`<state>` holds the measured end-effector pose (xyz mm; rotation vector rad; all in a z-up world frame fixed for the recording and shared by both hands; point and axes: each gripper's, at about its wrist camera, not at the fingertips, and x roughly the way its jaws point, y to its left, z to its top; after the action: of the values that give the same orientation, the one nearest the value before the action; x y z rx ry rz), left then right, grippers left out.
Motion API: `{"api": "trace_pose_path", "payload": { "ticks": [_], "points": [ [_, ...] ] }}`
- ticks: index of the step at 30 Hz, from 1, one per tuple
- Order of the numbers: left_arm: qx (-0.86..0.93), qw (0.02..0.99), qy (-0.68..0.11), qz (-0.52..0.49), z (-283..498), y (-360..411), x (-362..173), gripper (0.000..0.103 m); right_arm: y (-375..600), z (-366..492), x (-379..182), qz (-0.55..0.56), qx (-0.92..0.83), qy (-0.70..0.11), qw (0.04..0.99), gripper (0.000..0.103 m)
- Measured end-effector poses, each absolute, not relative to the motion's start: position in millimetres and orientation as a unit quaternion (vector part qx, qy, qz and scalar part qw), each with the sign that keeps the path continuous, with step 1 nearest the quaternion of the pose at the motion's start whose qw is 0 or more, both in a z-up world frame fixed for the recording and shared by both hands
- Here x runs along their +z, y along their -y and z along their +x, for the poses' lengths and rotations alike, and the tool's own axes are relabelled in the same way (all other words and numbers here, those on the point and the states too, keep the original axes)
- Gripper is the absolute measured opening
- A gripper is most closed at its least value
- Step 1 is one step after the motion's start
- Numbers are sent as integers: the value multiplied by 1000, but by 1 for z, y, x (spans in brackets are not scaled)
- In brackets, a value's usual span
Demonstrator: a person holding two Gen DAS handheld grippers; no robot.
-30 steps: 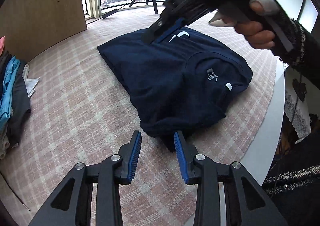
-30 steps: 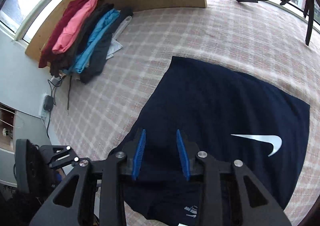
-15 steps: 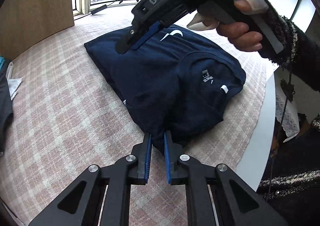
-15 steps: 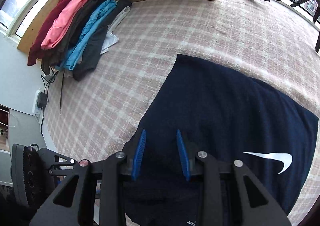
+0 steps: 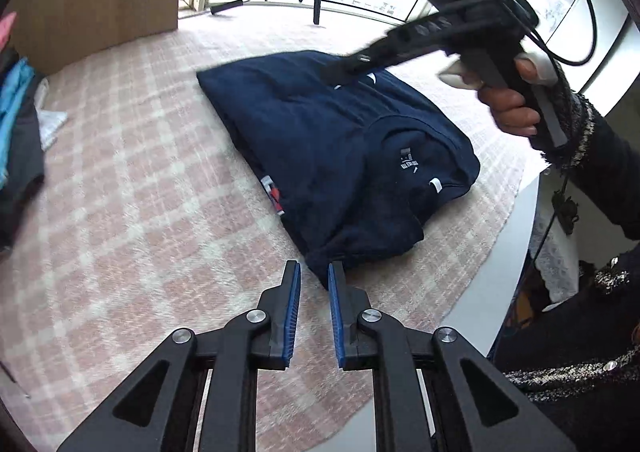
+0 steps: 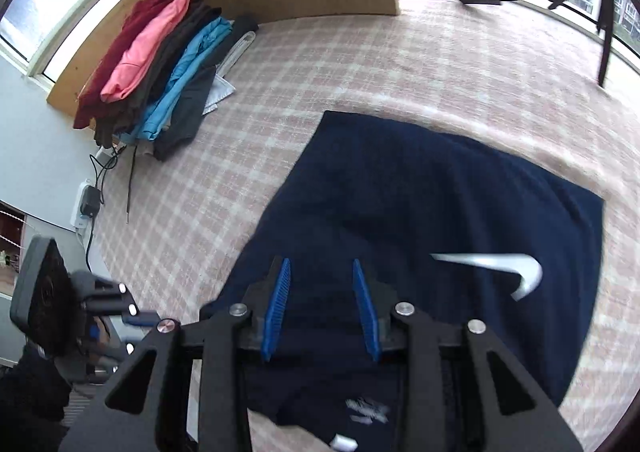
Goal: Fold clothes
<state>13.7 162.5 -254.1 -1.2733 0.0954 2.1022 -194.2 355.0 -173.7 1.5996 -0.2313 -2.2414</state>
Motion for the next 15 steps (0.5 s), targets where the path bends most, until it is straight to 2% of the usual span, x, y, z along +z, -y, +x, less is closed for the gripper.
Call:
{"api": "trace_pose_path", "payload": {
  "ticks": [2,4,7,11,15],
  "points": [
    [812,340,-61,-470,20,-167,-237,13,-396,-156,-172,568,-806,95,140,33],
    [810,366,-91,-449,29,-181,-224,18,-426,-110,-179,577,-804,108,89,35],
    [786,404,-142,-446,32,-210,-230,22,-457,-65,-203,603,-784,139,43,35],
    [756,415,-203,-464,24,-241,-258,22,-469,-53,-228,616,-770,164,34,35],
    [740,409,-229,-482,20,-253,-278,21,-468,-54,-242,617,-767,170,47,35]
  ]
}}
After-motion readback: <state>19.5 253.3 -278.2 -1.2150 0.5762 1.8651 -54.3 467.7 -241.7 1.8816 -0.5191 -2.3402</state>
